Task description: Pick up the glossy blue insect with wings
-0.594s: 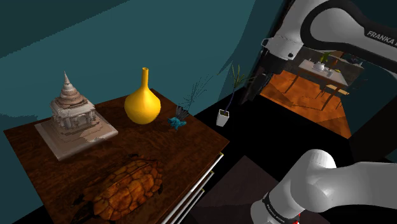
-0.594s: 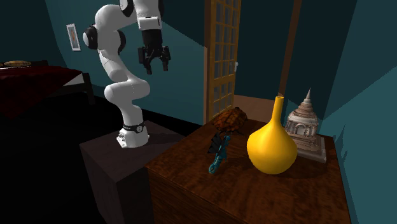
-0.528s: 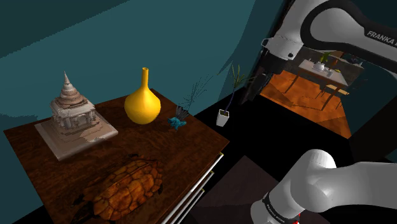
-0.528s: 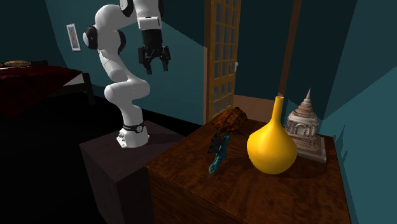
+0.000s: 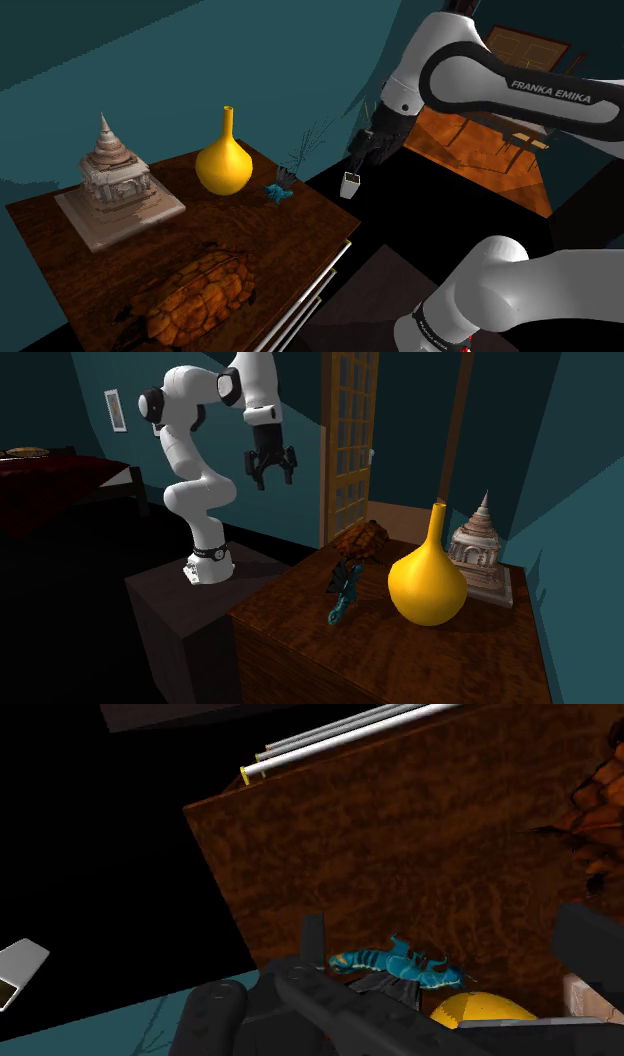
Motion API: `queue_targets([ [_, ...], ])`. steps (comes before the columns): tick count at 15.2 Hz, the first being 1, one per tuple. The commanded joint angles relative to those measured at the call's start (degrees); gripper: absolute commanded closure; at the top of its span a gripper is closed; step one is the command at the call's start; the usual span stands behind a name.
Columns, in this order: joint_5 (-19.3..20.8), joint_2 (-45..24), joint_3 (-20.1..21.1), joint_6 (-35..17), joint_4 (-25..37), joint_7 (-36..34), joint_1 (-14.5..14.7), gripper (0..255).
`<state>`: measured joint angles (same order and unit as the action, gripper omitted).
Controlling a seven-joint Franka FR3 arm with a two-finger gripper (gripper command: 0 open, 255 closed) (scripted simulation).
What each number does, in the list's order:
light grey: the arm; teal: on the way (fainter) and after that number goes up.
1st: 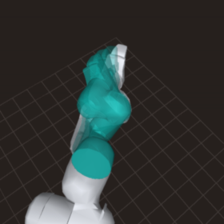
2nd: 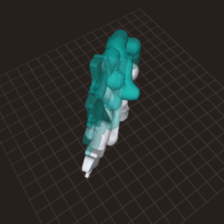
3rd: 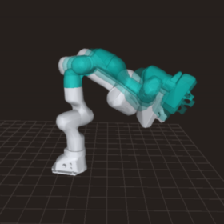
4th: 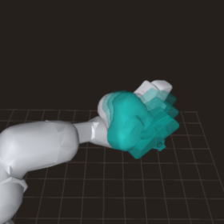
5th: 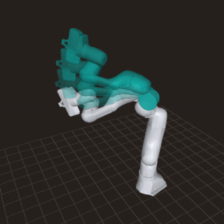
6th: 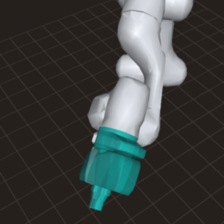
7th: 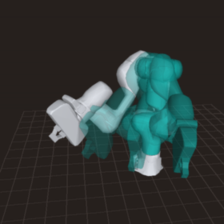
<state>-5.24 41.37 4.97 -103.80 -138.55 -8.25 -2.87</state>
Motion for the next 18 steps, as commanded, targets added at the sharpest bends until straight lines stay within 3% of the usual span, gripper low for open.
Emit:
queue_targets([
  [1, -1.0, -2.1, 2.5, -4.6, -1.4, -5.4, -0.9, 0],
  [6, -1.7, -10.3, 8.7, -15.1, -1.5, -18.4, -3.7, 0],
  [10, 0.0, -18.4, 13.4, -22.7, 0.4, -29.5, -6.8, 0],
  [14, 4.5, -27.4, 17.8, -28.8, 4.0, -42.0, -10.5, 0],
  [18, 12.3, -37.1, 20.7, -33.1, 9.1, -56.0, -13.5, 0],
])
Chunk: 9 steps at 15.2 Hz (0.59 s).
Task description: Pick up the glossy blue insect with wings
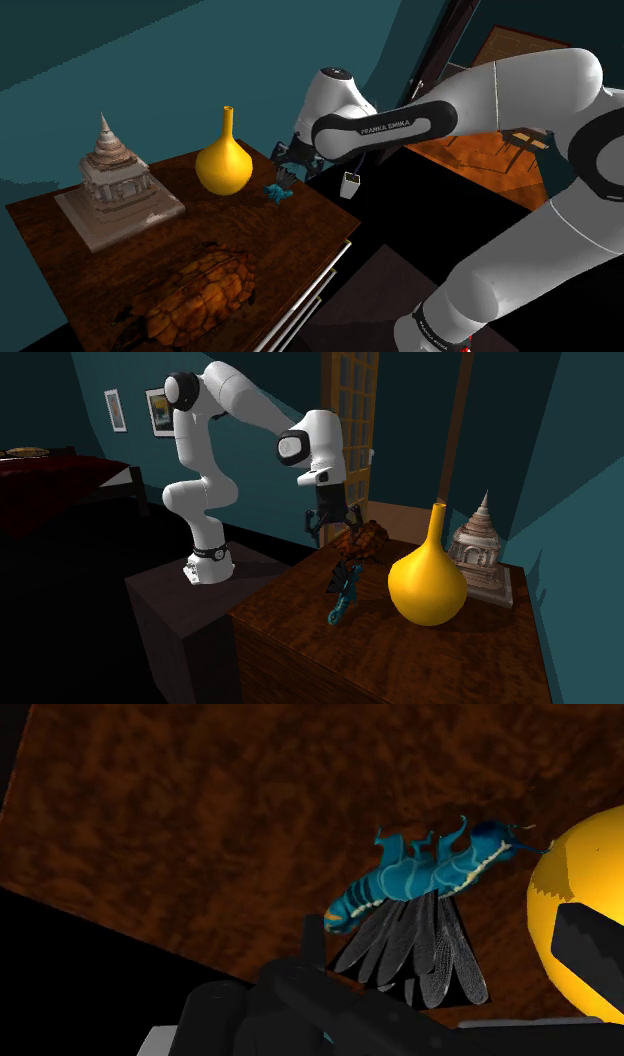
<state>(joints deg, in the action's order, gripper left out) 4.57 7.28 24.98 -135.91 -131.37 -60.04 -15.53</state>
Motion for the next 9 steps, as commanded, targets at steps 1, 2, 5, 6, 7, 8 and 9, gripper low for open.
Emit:
queue_targets([
  [1, 4.8, -5.5, 1.1, -1.6, 3.4, -7.8, -1.3, 0],
  [2, 7.1, -7.9, 1.1, -2.2, 5.0, -11.4, -1.6, 0],
  [5, 10.8, -11.7, 0.6, -3.3, 6.9, -16.7, -1.3, 0],
  [6, 11.3, -12.2, 0.5, -4.0, 6.7, -17.1, -1.2, 0],
  [7, 11.8, -12.6, 0.4, -4.7, 6.4, -17.5, -1.1, 0],
  [8, 12.3, -13.1, 0.3, -5.3, 6.1, -18.0, -1.1, 0],
  [9, 12.9, -13.6, 0.2, -5.9, 5.9, -18.4, -1.0, 0],
])
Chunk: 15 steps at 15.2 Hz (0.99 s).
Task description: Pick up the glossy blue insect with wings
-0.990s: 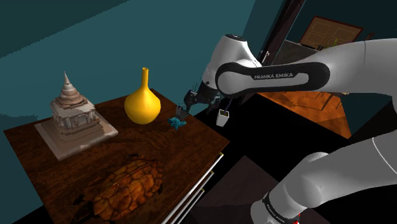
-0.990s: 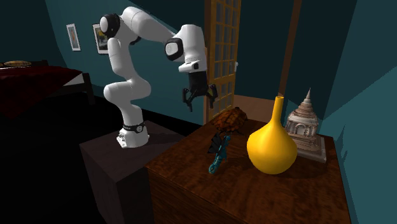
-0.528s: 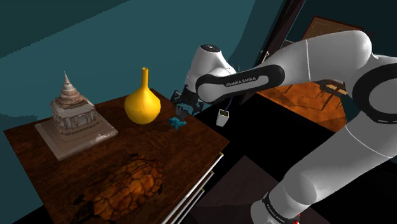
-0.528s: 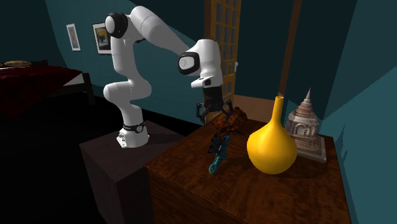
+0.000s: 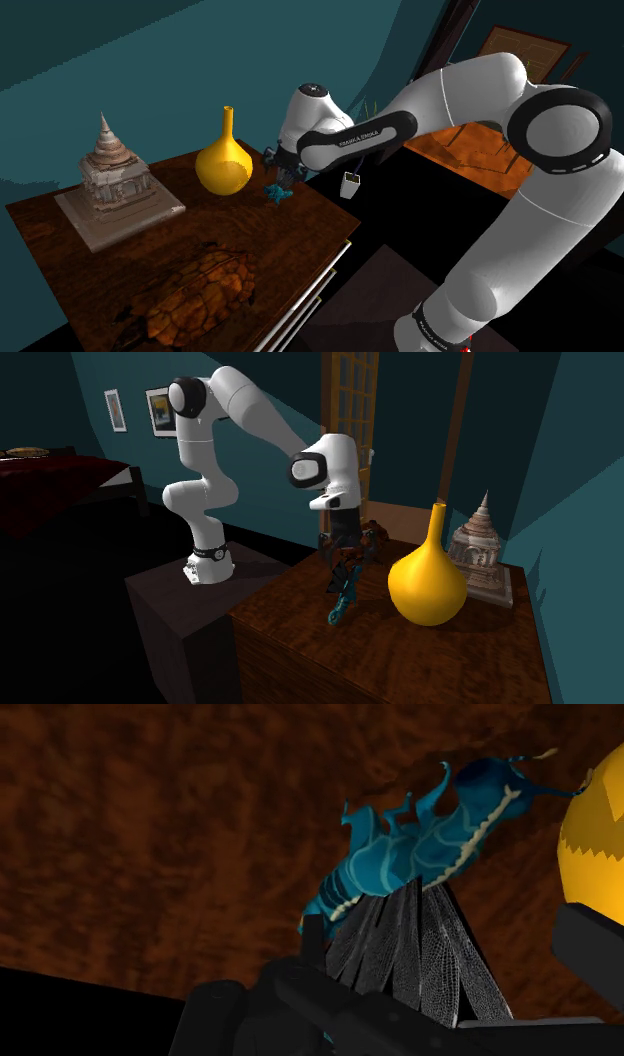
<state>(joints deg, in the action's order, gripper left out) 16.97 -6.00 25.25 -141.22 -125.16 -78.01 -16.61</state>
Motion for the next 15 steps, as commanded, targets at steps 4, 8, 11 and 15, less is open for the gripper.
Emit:
queue_targets([
  [4, 2.0, -1.7, -0.4, -2.3, -0.9, -1.7, 0.2, 0],
  [8, 1.8, -1.5, -0.4, -2.3, -1.1, -1.5, 0.2, 255],
  [11, 1.8, -1.5, -0.4, -2.2, -1.1, -1.5, 0.2, 255],
  [15, 1.4, -1.2, -0.3, -1.6, -0.7, -1.2, 0.2, 255],
])
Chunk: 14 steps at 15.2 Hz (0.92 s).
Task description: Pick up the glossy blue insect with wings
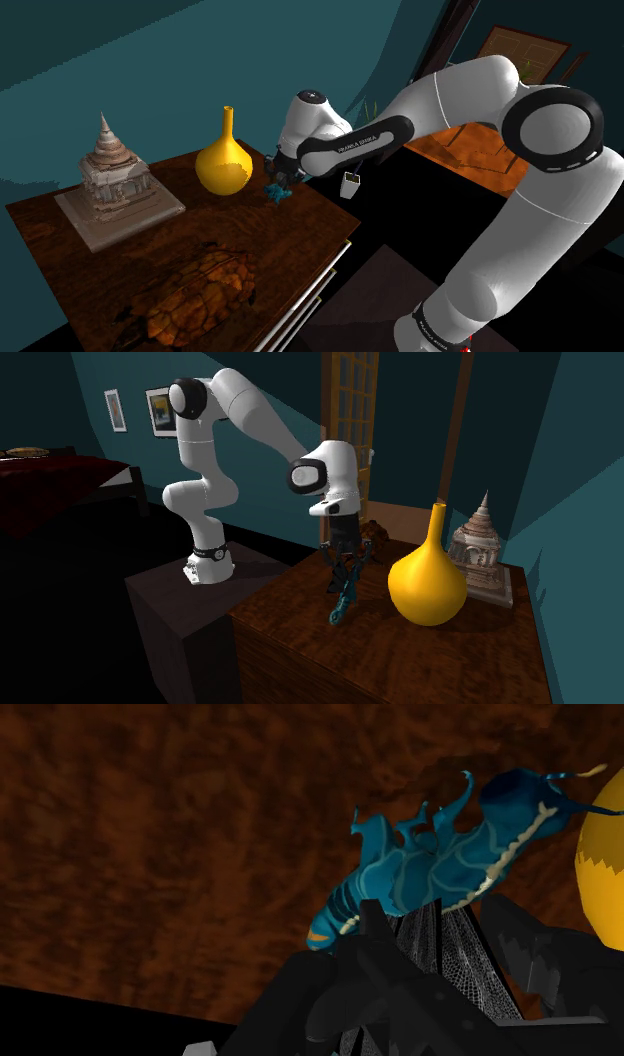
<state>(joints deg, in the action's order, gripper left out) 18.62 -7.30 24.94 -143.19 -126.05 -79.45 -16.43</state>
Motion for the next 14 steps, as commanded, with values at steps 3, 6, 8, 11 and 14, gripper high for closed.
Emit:
queue_targets([
  [3, -1.9, 1.6, 0.4, 2.3, 0.9, 1.6, -0.2, 255],
  [6, -3.5, 3.1, 0.6, 4.2, 1.8, 2.9, -0.4, 255],
  [8, -4.4, 4.0, 0.8, 5.6, 2.4, 3.7, -0.4, 255],
  [11, -5.7, 5.2, 0.9, 7.6, 3.4, 4.8, -0.5, 255],
  [14, -6.8, 6.4, 0.9, 9.7, 4.6, 5.8, -0.5, 255],
])
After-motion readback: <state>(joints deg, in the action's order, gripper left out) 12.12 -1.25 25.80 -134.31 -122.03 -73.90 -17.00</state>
